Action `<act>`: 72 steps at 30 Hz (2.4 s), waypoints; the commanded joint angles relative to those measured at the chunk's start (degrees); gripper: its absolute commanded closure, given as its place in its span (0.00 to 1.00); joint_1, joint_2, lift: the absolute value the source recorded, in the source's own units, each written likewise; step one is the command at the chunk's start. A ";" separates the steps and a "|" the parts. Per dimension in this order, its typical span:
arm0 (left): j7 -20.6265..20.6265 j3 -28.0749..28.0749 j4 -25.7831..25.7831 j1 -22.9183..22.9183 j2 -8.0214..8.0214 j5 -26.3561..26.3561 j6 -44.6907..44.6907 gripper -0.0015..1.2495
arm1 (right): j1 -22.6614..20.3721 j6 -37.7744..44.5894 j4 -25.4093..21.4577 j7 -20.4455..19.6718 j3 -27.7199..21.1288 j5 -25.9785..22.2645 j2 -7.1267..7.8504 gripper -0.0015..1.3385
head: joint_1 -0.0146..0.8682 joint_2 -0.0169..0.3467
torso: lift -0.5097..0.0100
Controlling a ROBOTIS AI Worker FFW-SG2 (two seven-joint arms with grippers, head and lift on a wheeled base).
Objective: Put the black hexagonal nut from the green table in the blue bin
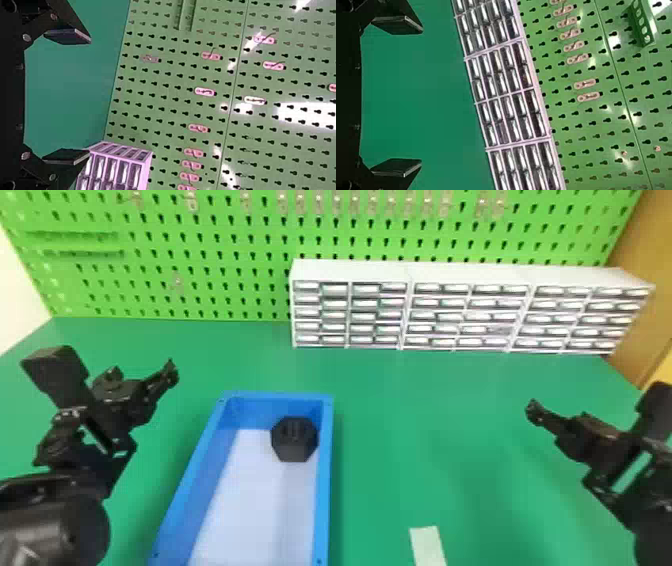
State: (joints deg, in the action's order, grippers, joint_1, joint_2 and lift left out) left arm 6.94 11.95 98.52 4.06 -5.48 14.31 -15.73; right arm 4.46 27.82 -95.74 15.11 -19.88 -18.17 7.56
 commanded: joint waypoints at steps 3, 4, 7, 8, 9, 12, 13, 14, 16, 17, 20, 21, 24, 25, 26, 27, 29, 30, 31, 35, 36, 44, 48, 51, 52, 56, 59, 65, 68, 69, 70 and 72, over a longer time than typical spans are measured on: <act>0.00 0.00 0.00 -0.01 0.03 -0.08 0.00 0.21 | -0.07 -0.05 -0.07 0.00 -0.16 -0.11 -0.09 0.09 | 0.77 0.14 | 0.79; 0.00 0.00 0.00 -0.01 0.03 0.01 0.00 0.21 | -0.07 0.04 -0.07 0.00 -0.16 -0.11 -0.09 0.09 | 0.77 0.14 | 0.79; 0.00 -0.09 0.00 -0.01 0.03 -0.08 0.00 0.21 | 0.02 -0.05 -0.07 0.00 -0.16 -0.28 -0.09 0.09 | 0.77 0.14 | 0.79; 0.00 -0.09 0.00 -0.01 0.03 0.01 0.00 0.21 | 0.02 -0.05 -0.07 0.00 -0.16 -0.46 -0.09 0.09 | 0.77 0.14 | 0.79; 0.00 -0.09 0.00 -0.01 0.03 -0.08 0.00 0.21 | 0.02 -0.05 -0.07 0.00 -0.16 -0.55 -0.09 0.09 | 0.77 0.14 | 0.79; 0.00 -0.09 0.00 -0.01 0.03 -0.08 0.00 0.21 | 0.02 0.04 -0.07 0.09 -0.16 -0.90 0.00 0.09 | 0.77 0.14 | 0.79; 0.00 -0.09 0.00 -0.01 0.03 -0.08 0.00 0.21 | 0.11 0.04 -0.07 0.18 -0.16 -0.99 0.08 0.09 | 0.77 0.14 | 0.79; 0.00 -0.17 0.00 -0.01 0.03 -0.08 0.00 0.21 | 0.11 0.22 -0.07 0.53 -0.07 -1.08 0.35 0.09 | 0.77 0.14 | 0.79; 0.00 -0.17 0.00 -0.01 0.03 -0.08 0.00 0.21 | 0.28 0.74 0.02 1.15 -0.07 -1.16 0.70 0.09 | 0.77 0.14 | 0.79; 0.00 -0.17 0.00 -0.01 0.03 -0.08 0.00 0.21 | 0.37 1.01 0.02 1.41 -0.07 -1.16 0.79 0.09 | 0.77 0.14 | 0.79; 0.00 -0.26 0.00 0.07 0.03 -0.08 0.00 0.21 | 0.55 1.45 0.20 2.20 -0.07 -1.16 1.05 0.09 | 0.77 0.14 | 0.79; 0.00 -0.26 0.00 0.07 0.03 -0.08 0.00 0.21 | 0.55 1.45 0.20 2.29 -0.16 -1.16 1.05 0.09 | 0.77 0.14 | 0.79; 0.00 -0.26 0.00 0.07 0.03 -0.08 0.00 0.21 | 0.64 1.45 0.29 2.47 -0.25 -1.16 0.96 0.09 | 0.77 0.14 | 0.79; 0.00 -0.26 0.00 0.07 0.03 -0.08 0.00 0.21 | 0.64 1.45 0.37 2.55 -0.25 -1.16 0.96 0.09 | 0.77 0.14 | 0.79; 0.00 -0.26 0.00 0.07 0.03 -0.08 0.00 0.21 | 0.64 1.45 0.37 2.55 -0.25 -1.16 0.96 0.09 | 0.77 0.14 | 0.79; 0.00 -0.26 0.00 0.07 0.03 -0.08 0.00 0.21 | 0.64 1.45 0.37 2.55 -0.25 -1.16 0.96 0.09 | 0.77 0.14 | 0.79; 0.00 -0.26 0.00 0.07 0.03 -0.08 0.00 0.21 | 0.64 1.45 0.37 2.55 -0.25 -1.16 0.96 0.09 | 0.77 0.14 | 0.79; 0.09 -0.17 0.00 0.07 0.03 -0.08 0.00 0.21 | 0.64 1.54 0.46 2.55 -0.25 -1.16 0.96 0.09 | 0.77 0.14 | 0.79; 0.00 -0.17 0.00 0.07 0.03 -0.08 0.00 0.21 | 0.64 1.54 0.46 2.55 -0.25 -1.16 0.96 0.09 | 0.77 0.14 | 0.79; 0.09 -0.09 0.00 -0.01 0.03 0.10 0.00 0.21 | 0.64 1.54 0.46 2.64 -0.16 -1.08 0.96 0.09 | 0.77 0.14 | 0.79; 0.00 -0.09 0.00 -0.01 0.03 0.10 0.00 0.21 | 0.64 1.45 0.46 2.64 -0.25 -1.08 0.96 0.09 | 0.77 0.14 | 0.79; 0.00 0.09 0.00 -0.01 0.03 0.10 0.00 0.21 | 0.81 1.54 0.46 2.64 0.19 -0.90 0.96 0.09 | 0.77 0.14 | 0.79; 0.00 0.09 0.00 -0.10 0.03 0.10 0.00 0.21 | 0.90 1.54 0.46 2.64 0.37 -0.64 0.96 0.09 | 0.77 0.14 | 0.79; 0.00 0.18 0.00 -0.10 0.03 0.10 0.00 0.21 | 0.99 1.62 0.46 2.64 0.37 -0.55 0.96 0.09 | 0.77 0.14 | 0.79; 0.00 0.18 0.00 -0.10 0.03 0.10 0.00 0.21 | 1.08 1.62 0.46 2.64 0.37 -0.55 0.96 0.09 | 0.77 0.14 | 0.79; 0.00 0.18 0.00 -0.10 0.03 0.10 0.00 0.21 | 1.08 1.62 0.46 2.64 0.45 -0.46 0.96 0.09 | 0.77 0.14 | 0.79; 0.00 0.18 0.00 -0.10 0.03 0.10 0.00 0.21 | 1.16 1.62 0.64 2.64 0.63 -0.37 0.96 0.09 | 0.77 0.14 | 0.79; 0.00 0.18 -0.09 -0.01 0.03 0.10 0.00 0.21 | 1.34 1.71 0.90 2.64 0.81 -0.37 0.87 0.09 | 0.77 0.14 | 0.79; 0.00 0.27 -0.09 -0.01 0.03 0.10 0.00 0.21 | 1.51 1.71 0.99 2.64 0.89 -0.28 0.87 0.09 | 0.77 0.14 | 0.79; 0.00 0.18 -0.09 -0.01 0.03 0.10 0.00 0.21 | 1.51 1.62 0.99 2.64 0.89 -0.28 0.96 0.09 | 0.77 0.14 | 0.79; 0.00 0.18 -0.09 -0.01 0.03 0.10 0.00 0.21 | 1.51 1.62 0.99 2.64 0.89 -0.28 0.87 0.09 | 0.77 0.14 | 0.79; 0.00 0.18 -0.09 -0.01 0.03 0.10 0.00 0.21 | 1.51 1.62 1.08 2.64 0.89 -0.28 0.87 0.09 | 0.77 0.14 | 0.79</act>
State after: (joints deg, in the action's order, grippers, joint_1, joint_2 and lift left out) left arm 6.94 12.18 98.48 4.03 -5.45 14.41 -15.73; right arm 5.93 29.50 -94.77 17.75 -18.99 -18.48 8.47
